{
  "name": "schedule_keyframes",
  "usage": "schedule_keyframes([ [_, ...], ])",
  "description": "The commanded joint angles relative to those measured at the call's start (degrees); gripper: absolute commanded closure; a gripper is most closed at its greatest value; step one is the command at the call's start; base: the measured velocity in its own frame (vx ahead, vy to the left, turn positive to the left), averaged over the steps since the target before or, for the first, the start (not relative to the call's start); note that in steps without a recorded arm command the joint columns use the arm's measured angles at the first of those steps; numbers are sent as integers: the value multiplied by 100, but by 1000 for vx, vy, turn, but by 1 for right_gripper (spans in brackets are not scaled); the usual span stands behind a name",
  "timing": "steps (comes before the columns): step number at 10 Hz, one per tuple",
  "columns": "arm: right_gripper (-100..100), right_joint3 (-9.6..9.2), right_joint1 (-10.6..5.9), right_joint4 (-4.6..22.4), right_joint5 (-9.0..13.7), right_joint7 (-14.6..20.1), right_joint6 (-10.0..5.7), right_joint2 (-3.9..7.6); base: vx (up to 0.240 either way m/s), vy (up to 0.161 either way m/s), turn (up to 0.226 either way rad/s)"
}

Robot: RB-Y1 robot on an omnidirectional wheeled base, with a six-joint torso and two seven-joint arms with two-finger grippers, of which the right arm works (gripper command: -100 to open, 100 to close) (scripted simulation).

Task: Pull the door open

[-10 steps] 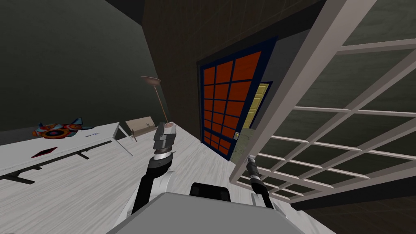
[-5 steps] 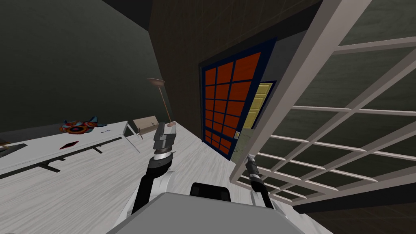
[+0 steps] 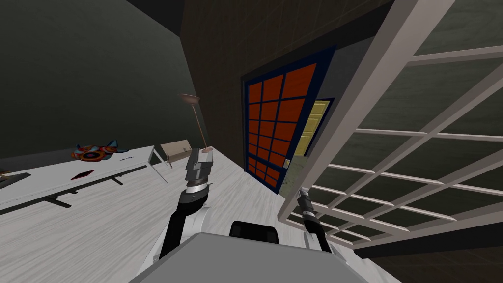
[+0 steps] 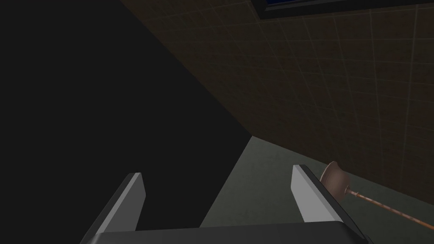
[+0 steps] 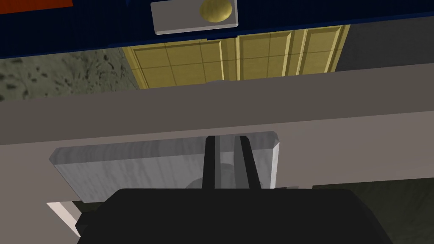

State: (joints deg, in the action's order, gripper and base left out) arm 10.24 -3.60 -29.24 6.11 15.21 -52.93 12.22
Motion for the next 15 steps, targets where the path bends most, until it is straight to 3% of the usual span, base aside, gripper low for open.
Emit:
schedule_keyframes([
  [1, 100, 36, 0, 129, 134, 228, 59, 91, -33, -19, 76],
  [4, 100, -68, -14, 93, 311, 658, 74, 107, -82, -43, 113],
  [5, -100, -142, -235, 247, 305, 793, -66, 35, -95, -1, 124],
  [15, -100, -282, -368, 205, 730, 2222, -1, -87, -76, -22, 38],
])
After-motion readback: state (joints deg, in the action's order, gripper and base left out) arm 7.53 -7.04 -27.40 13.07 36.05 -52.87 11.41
